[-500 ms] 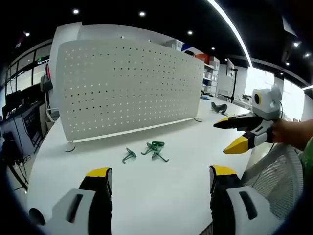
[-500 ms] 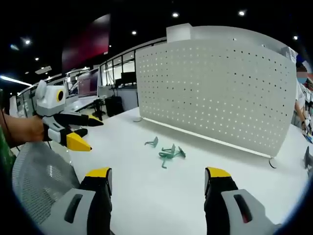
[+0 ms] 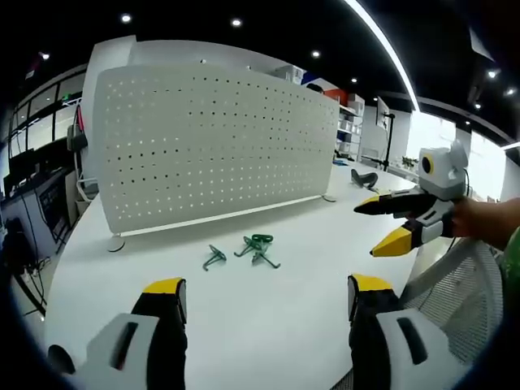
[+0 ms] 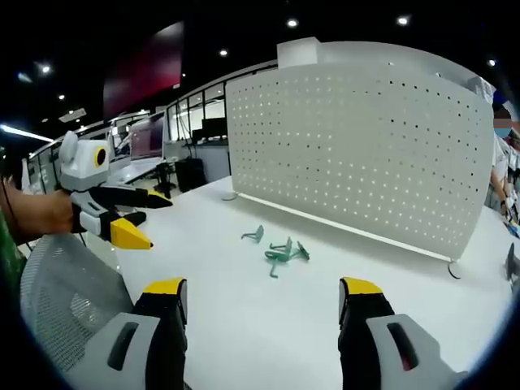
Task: Insert the hook assembly into the mounting plate slot until the hook locks in place.
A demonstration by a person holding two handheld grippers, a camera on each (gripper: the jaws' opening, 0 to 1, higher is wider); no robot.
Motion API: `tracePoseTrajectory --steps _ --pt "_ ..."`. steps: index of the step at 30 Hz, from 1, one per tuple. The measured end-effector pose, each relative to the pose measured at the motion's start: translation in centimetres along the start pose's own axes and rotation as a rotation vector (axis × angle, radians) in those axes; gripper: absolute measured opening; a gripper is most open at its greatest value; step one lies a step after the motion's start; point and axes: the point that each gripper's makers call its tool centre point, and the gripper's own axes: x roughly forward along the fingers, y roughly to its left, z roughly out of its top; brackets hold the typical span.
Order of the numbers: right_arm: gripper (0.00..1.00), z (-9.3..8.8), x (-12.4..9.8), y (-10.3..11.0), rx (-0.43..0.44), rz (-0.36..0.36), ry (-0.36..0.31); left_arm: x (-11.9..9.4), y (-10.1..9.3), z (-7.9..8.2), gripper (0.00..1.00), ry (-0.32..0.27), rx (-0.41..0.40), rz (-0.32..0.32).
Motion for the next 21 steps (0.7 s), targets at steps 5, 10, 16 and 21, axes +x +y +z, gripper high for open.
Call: tracePoseTrajectory --steps 5,10,16,21 --pt "0.77 -0.01 0.02 0.01 0.0 0.001 0.001 0.0 0.0 0.02 0.83 0.001 0.0 -0.001" --pt "0.77 -0.09 0.05 0.06 -0.002 0.002 0.004 0.0 -0.03 0.03 0.83 0.001 0.0 -0.002" --pt "0.76 -0.19 0.07 0.08 -0.002 0.0 0.008 -0.01 -0.02 0.09 0.83 0.0 0.003 -0.004" --pt "0.74 -0.32 0.09 0.03 -0.001 -0.002 0.013 -0.05 -0.01 0.19 0.83 -0.005 0.002 -0.004"
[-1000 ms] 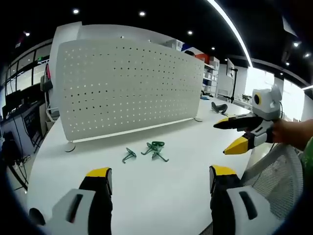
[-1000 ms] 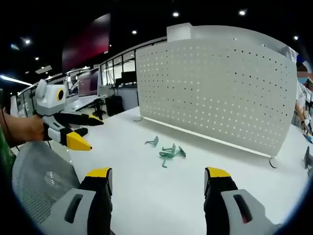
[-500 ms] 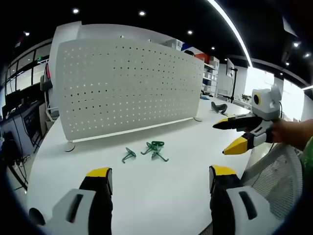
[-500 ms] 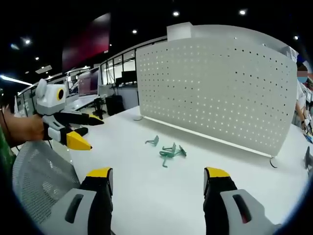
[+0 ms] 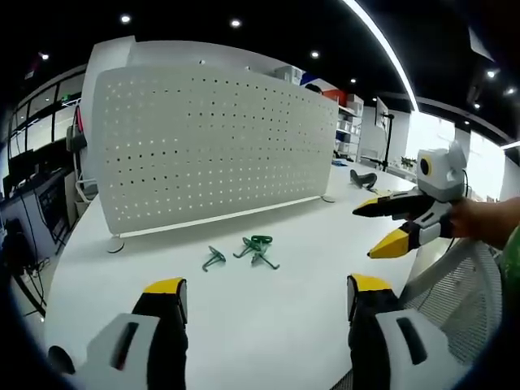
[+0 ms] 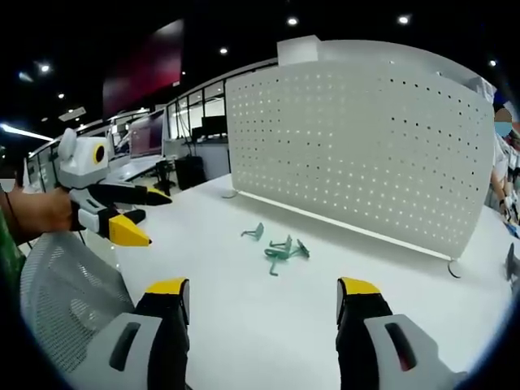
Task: Insert the hook assembly into the mounting plate slot until the hook locks in place.
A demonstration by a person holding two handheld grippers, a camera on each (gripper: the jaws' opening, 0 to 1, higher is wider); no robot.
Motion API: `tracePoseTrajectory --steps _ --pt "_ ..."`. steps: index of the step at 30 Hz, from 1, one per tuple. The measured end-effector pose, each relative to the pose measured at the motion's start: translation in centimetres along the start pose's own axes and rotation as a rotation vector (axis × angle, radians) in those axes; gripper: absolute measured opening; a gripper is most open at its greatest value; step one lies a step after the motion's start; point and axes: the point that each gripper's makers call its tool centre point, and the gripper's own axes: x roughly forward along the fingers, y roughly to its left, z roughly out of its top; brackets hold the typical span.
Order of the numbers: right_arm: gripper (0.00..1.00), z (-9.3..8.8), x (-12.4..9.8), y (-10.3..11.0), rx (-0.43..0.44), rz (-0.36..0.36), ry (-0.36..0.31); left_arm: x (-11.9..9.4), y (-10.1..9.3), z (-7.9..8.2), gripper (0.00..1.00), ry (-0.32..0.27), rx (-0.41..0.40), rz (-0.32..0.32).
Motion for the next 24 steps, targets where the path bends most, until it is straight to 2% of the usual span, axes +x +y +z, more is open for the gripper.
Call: tracePoseTrajectory --steps 24 --pt "0.7 0.05 0.14 0.0 0.005 0.001 0.006 -0.04 -0.12 0.01 0.81 0.001 0.001 -0.008"
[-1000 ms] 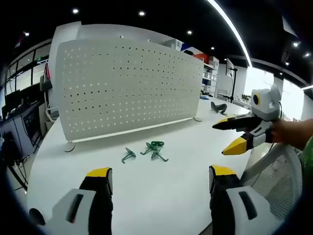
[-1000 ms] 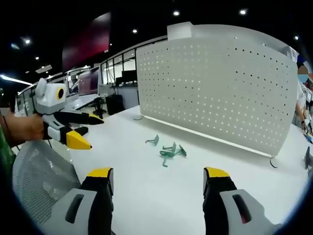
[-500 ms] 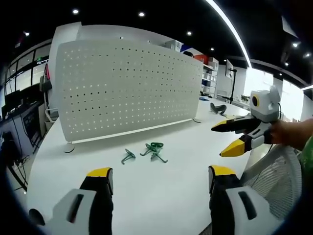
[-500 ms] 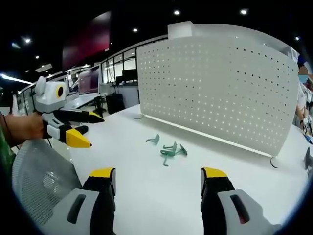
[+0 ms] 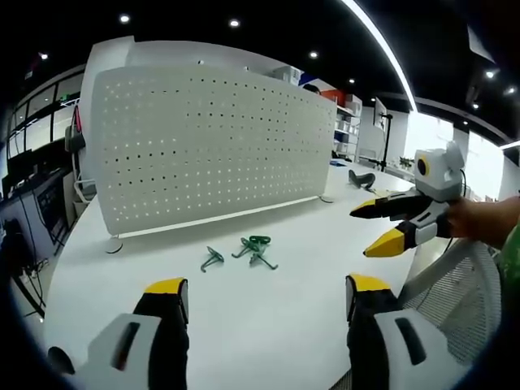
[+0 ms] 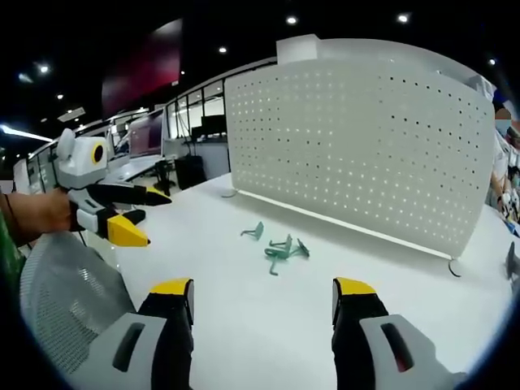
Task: Insert the hook assembly into the mounting plate slot until the hook locks in place.
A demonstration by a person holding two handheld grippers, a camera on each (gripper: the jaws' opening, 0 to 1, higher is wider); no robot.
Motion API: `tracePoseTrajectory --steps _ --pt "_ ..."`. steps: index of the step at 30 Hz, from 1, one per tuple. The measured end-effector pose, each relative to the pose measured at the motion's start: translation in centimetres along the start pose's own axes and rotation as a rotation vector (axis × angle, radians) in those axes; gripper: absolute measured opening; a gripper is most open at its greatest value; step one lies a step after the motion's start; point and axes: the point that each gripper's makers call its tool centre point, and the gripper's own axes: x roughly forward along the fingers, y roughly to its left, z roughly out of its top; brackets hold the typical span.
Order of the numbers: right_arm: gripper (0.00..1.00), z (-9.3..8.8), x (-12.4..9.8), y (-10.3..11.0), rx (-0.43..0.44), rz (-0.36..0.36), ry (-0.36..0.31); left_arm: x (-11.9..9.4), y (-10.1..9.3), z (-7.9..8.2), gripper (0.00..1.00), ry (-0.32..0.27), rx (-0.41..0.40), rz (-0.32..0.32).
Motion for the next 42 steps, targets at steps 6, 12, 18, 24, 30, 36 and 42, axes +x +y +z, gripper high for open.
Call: tracePoseTrajectory --steps 6,12,18,24,30,36,42 --pt "0.69 0.0 0.1 0.1 0.0 0.005 0.002 0.0 0.0 0.0 0.81 0.002 0.0 0.001" --pt "0.67 0.1 0.2 0.2 -0.002 0.01 0.002 0.0 0.0 -0.1 0.81 0.004 0.0 0.0" --pt "0.66 0.7 0.8 0.2 -0.009 0.016 0.001 0.0 0.0 0.0 0.8 0.003 0.0 0.0" --pt "0.62 2.3 2.5 0.6 -0.05 0.037 0.002 0.0 -0.1 -0.1 0.8 0.005 0.003 -0.005" --pt "0.57 3.7 4.8 1.3 -0.094 0.066 0.006 0.0 0.0 -0.1 0.8 0.003 -0.001 -0.003" --pt "0.51 4.8 7.2 1.7 -0.129 0.082 0.012 0.0 0.0 -0.1 0.8 0.005 -0.002 -0.003" --pt "0.44 5.5 9.5 2.0 -0.143 0.093 0.008 0.0 -0.1 -0.2 0.8 0.013 0.0 -0.002"
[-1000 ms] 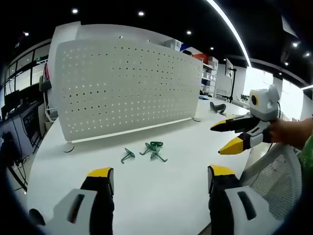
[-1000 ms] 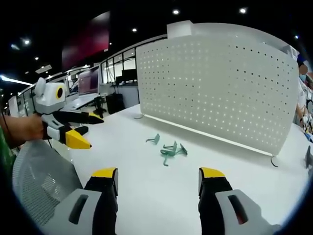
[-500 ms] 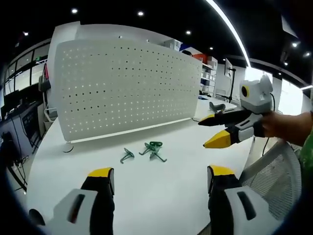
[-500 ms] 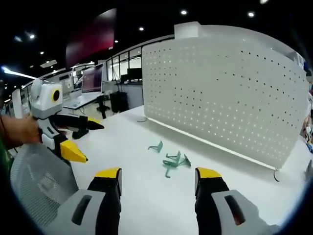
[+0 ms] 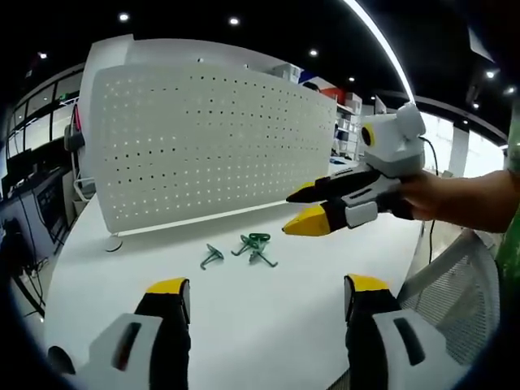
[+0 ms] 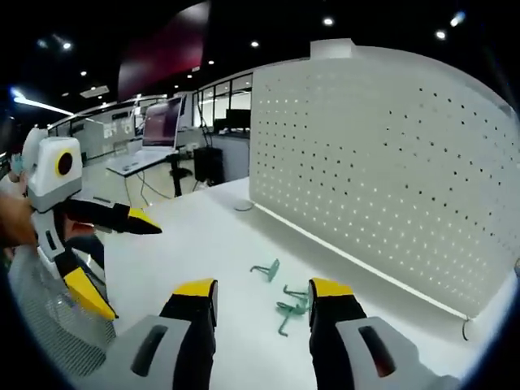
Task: Insert the hook assembly into the mounting plate slot until the hook locks in place.
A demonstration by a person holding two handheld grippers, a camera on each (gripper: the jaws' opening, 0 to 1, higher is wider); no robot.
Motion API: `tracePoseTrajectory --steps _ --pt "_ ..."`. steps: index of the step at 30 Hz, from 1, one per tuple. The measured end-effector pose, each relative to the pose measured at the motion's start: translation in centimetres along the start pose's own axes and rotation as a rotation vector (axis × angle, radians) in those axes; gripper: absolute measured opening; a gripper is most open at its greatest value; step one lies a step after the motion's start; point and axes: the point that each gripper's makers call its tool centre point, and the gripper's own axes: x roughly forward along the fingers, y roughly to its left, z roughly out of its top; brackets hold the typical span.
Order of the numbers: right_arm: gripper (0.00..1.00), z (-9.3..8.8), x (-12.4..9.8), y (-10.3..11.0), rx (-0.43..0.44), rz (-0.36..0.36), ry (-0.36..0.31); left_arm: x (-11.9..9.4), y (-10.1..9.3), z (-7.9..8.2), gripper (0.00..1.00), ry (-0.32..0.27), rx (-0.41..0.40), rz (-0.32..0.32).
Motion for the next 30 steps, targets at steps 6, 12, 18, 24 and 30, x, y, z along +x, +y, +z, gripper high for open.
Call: tracePoseTrajectory --steps 6,12,18,24,30 --pt "0.35 0.2 2.2 0.4 -0.02 0.018 0.007 0.0 0.2 -0.1 0.8 0.002 -0.002 0.006" --pt "0.29 -0.5 4.5 0.7 -0.049 0.026 0.035 0.0 0.2 -0.1 0.79 0.003 -0.003 0.005" --pt "0.26 -1.4 6.2 0.7 -0.043 0.036 0.06 0.0 0.3 -0.1 0.79 0.002 -0.009 0.008" --pt "0.24 -1.8 7.4 0.3 -0.036 0.036 0.075 0.1 0.3 -0.3 0.79 0.009 -0.009 0.006" --pt "0.22 -2.4 8.6 -0.3 -0.032 0.032 0.095 0.2 0.4 -0.4 0.79 0.012 -0.018 0.008"
